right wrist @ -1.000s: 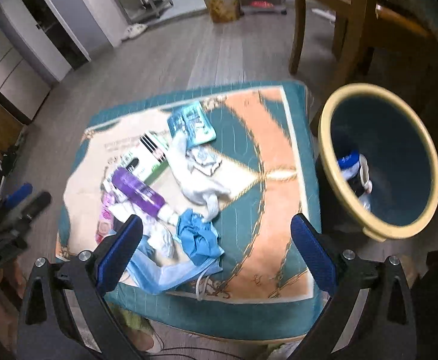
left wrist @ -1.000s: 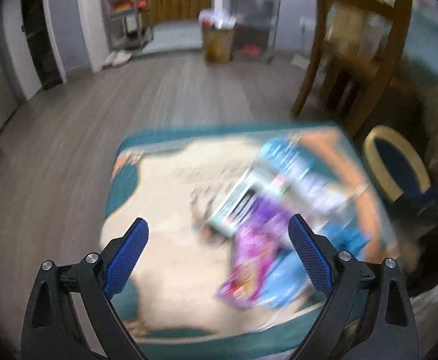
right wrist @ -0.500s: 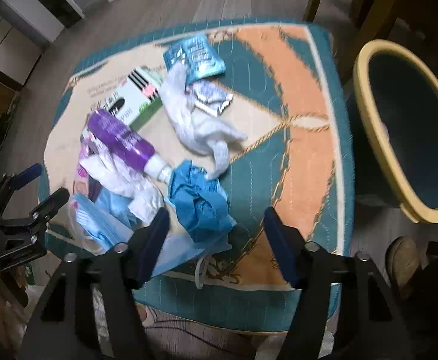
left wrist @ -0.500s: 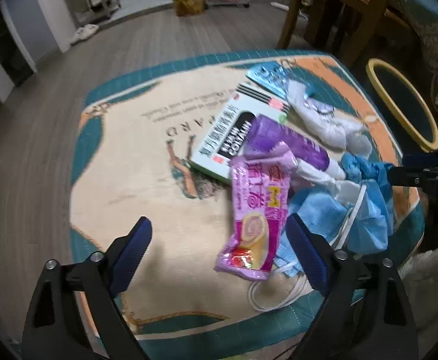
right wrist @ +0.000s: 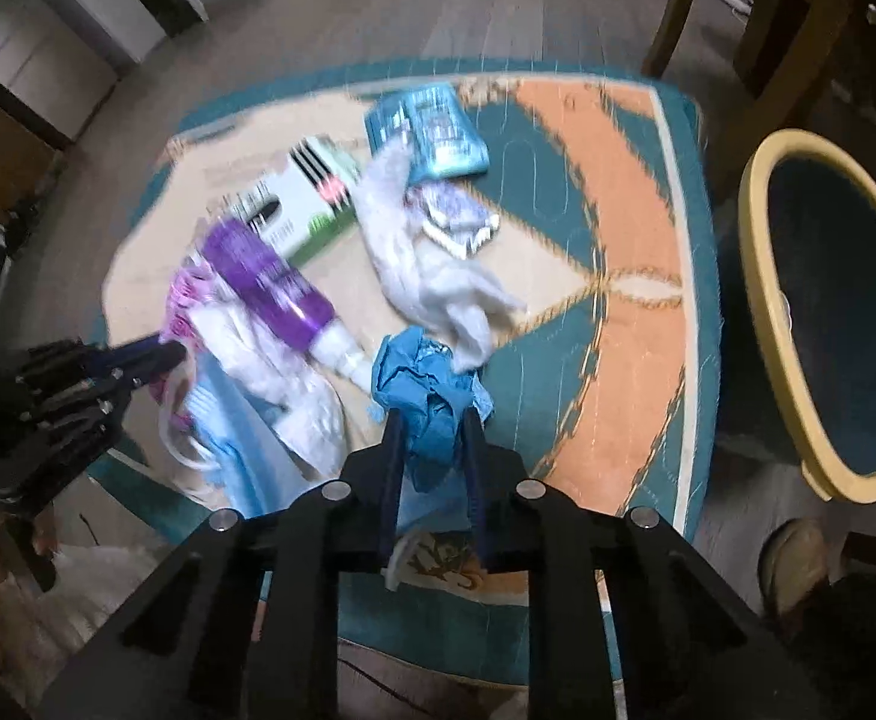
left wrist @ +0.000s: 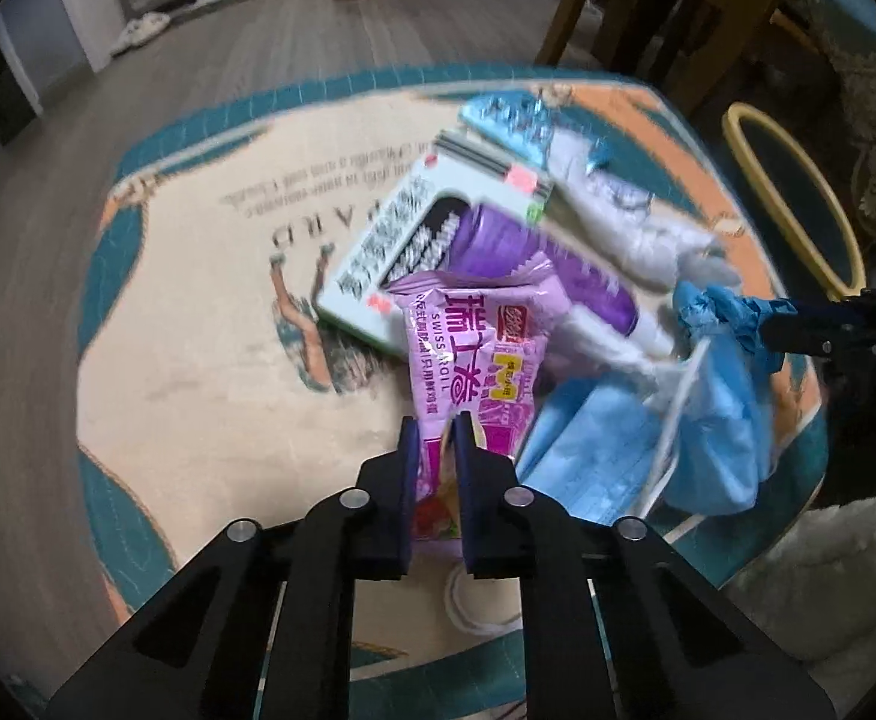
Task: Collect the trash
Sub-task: 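Grasp the pink candy wrapper with the left gripper while the right grasps the blue glove, then carry the wrapper and glove over the bin and open both grippers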
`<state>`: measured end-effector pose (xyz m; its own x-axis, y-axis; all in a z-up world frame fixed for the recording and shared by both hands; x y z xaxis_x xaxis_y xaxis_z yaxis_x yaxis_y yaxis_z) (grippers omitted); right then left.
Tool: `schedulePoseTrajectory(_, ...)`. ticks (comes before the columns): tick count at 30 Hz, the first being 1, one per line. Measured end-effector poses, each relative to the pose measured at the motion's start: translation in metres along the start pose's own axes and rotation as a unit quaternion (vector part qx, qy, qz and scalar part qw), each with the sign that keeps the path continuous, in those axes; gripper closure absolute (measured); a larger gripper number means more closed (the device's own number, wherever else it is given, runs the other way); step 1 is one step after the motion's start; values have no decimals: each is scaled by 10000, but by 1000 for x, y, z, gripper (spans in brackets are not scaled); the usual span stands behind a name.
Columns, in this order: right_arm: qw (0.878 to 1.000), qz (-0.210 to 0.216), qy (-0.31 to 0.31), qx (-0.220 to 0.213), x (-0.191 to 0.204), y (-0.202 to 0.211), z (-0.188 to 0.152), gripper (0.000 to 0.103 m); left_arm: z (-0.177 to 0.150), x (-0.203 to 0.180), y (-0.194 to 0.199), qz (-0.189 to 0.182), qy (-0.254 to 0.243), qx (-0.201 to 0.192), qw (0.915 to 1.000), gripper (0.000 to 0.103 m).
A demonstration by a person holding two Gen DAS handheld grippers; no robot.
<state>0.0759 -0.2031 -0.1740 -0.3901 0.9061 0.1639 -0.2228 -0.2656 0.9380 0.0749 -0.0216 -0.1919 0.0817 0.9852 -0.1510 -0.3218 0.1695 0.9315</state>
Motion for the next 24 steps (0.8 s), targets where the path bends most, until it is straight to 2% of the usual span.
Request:
schedulePoseTrajectory(5,9984,25,-172,-542,-6,29,11,87,5,-3,16,-130,84,-261,9995,93)
schedulePoseTrajectory(12,9917,201,-376,-1211,-11,73,32,87,30,-5,67,-170,255,-1186,9925,93)
schedulePoseTrajectory(15,9874,221,-403,-1513,-16,97,40,87,41,-12,88,-101,151,-1534,9880,93)
schedulePoseTrajectory(17,9841,212,-421,-1713,-20,114,44,87,49,-20,103,-263,159,-1700,9850,93)
schedulePoseTrajectory(21,9752,123,-569,-2137,-49,152,49,88,61,-40,121,-463,85,-1928,9801,93)
schedulePoseTrajectory(24,9716,-153,-703,-2255,-79,169,43,87,70,-62,128,-591,-53,-2051,9769,93)
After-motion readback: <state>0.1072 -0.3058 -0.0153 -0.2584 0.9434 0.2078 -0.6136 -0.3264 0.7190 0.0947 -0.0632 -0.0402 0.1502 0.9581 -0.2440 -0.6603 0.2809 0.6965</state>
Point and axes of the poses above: each gripper's, at about its wrist camera, not at the fingertips, and y roughly against the way its jaws point, x to its left, z to its top, the point moved 7 cm from there along -y, roughly the way its jaws point, and after that the axes turned 14 degrees about y, right-handed, at the moved point
